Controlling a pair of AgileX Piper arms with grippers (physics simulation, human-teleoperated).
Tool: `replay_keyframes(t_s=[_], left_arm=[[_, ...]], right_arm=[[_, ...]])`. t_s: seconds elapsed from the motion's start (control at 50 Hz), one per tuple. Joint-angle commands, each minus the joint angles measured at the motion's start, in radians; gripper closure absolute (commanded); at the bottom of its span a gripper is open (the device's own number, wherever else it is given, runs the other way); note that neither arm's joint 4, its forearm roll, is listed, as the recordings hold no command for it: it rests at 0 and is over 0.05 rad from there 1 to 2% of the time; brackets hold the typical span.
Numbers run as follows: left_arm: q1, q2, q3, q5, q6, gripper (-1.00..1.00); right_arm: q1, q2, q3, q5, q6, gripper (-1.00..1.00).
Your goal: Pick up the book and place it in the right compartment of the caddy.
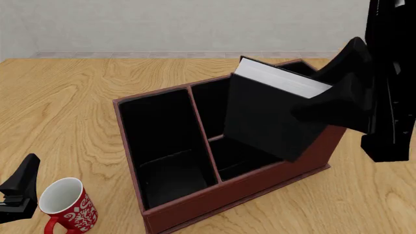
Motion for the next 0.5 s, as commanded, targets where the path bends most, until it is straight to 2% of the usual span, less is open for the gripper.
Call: replay_keyframes(t_s=[0.02,0.14,0.5], left_arm=[[-0.010,-0.003,0.004,-0.001,0.001,-1.00],[-0.010,-0.004,0.001,0.003,0.000,-1.00],[-0.010,-0.020,0.001,0.012,-0.001,-1.00]], right_arm=[[-0.079,-0.048,-0.020,0.000,-0.001,1.00],[-0.109,-0.050,-0.042,0.000,-0.041,1.00],[-0.159,-0.026,-0.094,0.000,-0.087,1.00]])
